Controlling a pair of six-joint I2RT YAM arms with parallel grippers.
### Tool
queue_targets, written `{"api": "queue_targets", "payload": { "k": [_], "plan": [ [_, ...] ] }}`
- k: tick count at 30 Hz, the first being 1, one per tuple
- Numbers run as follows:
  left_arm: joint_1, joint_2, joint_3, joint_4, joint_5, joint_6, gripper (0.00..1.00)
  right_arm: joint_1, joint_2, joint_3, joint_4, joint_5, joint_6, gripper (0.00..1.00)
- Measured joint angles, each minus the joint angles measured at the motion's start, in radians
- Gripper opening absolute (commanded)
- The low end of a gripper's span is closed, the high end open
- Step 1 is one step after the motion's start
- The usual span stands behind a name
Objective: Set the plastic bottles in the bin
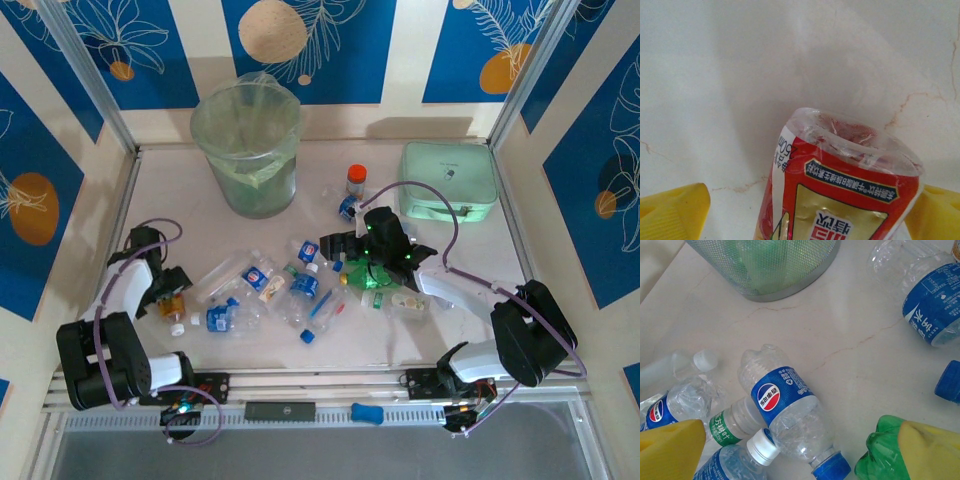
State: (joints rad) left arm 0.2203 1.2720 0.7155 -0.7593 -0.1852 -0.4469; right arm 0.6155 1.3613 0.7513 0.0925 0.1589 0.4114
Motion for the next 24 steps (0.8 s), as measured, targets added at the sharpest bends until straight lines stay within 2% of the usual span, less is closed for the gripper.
{"api": "queue_targets", "payload": {
  "k": [7,11,15,24],
  "plan": [
    [0.000,0.076,0.002,0.004,0.000,0.038,0.79,0.000,0.000,0.000,0.000,0.003,0.000,0.99],
    [0.000,0.087,0.008,0.008,-0.001,0.047,0.64,0.001,0.000,0.000,0.000,0.003,0.000,0.99],
    [0.000,0.086,0.023,0.011,-0.011,0.060,0.53,0.001,-0.006,0.000,-0.002,0.013,0.000,0.99],
    [0.000,0.055,0.077,0.014,-0.044,0.083,0.45,0.001,-0.012,0.000,-0.004,0.022,-0.003,0.99]
  ]
}}
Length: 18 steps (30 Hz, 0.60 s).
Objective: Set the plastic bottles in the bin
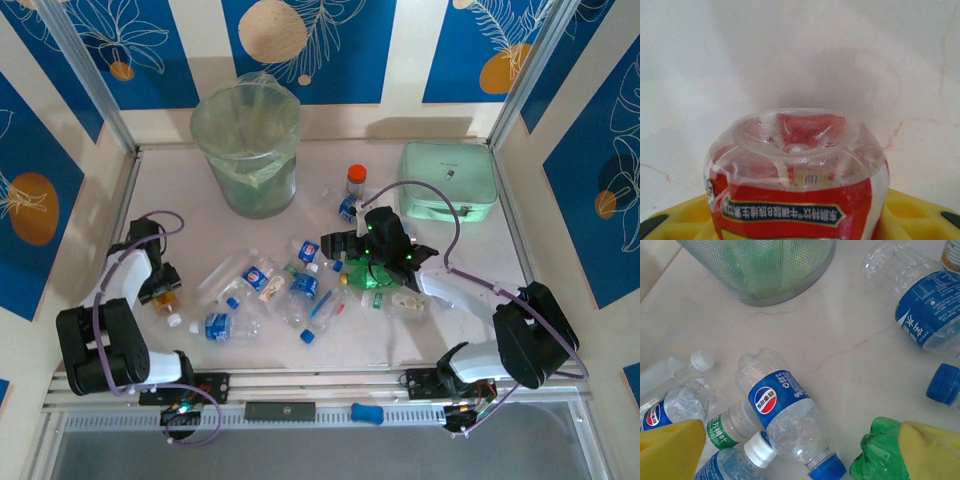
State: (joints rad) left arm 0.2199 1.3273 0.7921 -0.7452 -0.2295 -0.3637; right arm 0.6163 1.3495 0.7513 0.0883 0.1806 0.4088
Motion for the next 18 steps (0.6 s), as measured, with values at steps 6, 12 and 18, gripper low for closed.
{"api": "queue_targets", "payload": {
  "k": [6,12,18],
  "plan": [
    [0.000,-0.080,0.073,0.011,-0.008,0.011,0.40,0.000,0.000,0.000,-0.004,0.000,0.000,0.99],
    [0.000,-0.163,0.184,0.048,0.024,0.018,0.34,-0.002,0.000,0.000,-0.022,0.000,0.004,0.99],
    [-0.014,-0.256,0.308,0.104,0.135,-0.016,0.35,-0.009,0.000,0.001,-0.029,-0.001,0.015,0.99]
  ]
}}
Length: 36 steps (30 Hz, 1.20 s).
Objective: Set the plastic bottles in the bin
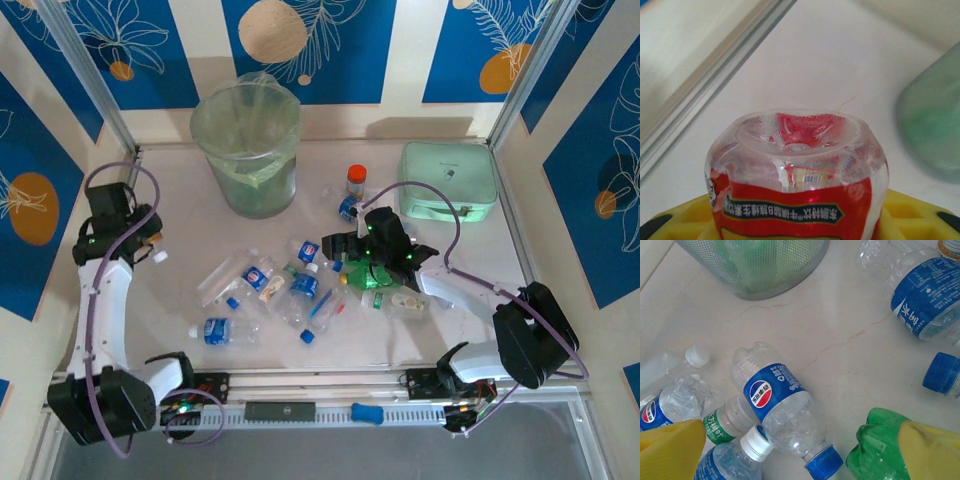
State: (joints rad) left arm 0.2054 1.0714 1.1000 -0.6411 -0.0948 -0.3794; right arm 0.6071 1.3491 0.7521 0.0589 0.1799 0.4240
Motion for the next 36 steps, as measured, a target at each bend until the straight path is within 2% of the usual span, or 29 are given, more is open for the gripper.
{"api": "queue_targets", "payload": {
  "k": [3,7,12,16,21,29,32,36],
  "plan": [
    [-0.040,-0.038,0.052,0.058,0.054,-0.034,0.34,-0.003,0.000,0.006,-0.010,0.000,0.007,0.99],
    [-0.138,-0.065,0.107,0.174,0.095,-0.068,0.33,-0.003,0.000,0.030,-0.020,-0.004,0.019,0.99],
    [-0.261,-0.006,0.217,0.313,0.129,-0.070,0.32,-0.003,0.000,0.039,-0.023,-0.015,0.035,0.99],
    [-0.336,0.121,0.348,0.421,0.177,-0.056,0.32,-0.003,0.000,0.039,-0.024,-0.023,0.048,0.99],
    [-0.422,0.356,0.578,0.461,0.212,0.017,0.33,-0.003,0.000,0.039,-0.031,-0.023,0.052,0.99],
    [-0.484,0.747,0.985,0.396,0.229,0.158,0.32,-0.002,-0.016,0.039,-0.053,-0.019,0.051,0.99],
    [-0.493,0.848,1.073,0.350,0.216,0.208,0.33,-0.002,-0.023,0.039,-0.055,-0.014,0.048,0.99],
    [-0.510,0.912,1.087,0.295,0.179,0.264,0.33,-0.002,-0.024,0.039,-0.061,-0.006,0.044,0.99]
  ]
}}
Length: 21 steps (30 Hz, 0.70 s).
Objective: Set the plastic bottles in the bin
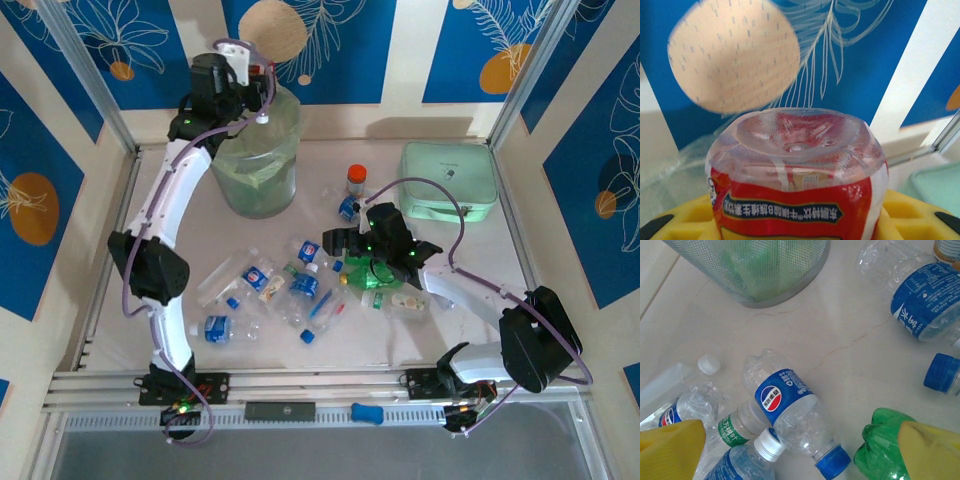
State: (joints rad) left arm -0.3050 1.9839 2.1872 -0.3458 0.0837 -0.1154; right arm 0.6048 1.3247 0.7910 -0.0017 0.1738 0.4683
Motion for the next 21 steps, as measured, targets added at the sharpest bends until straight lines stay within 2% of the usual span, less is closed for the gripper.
{"api": "queue_targets", "payload": {
  "k": [12,17,21],
  "plan": [
    [-0.010,0.053,-0.003,-0.117,-0.068,0.046,0.39,0.000,0.000,0.000,-0.008,0.004,-0.016,0.99],
    [-0.010,0.074,-0.003,-0.144,-0.074,0.049,0.59,0.000,0.000,0.000,-0.008,0.004,-0.016,0.99],
    [-0.010,0.079,-0.004,-0.156,-0.084,0.055,0.80,0.000,0.000,0.000,-0.010,0.004,-0.015,0.99]
  ]
}}
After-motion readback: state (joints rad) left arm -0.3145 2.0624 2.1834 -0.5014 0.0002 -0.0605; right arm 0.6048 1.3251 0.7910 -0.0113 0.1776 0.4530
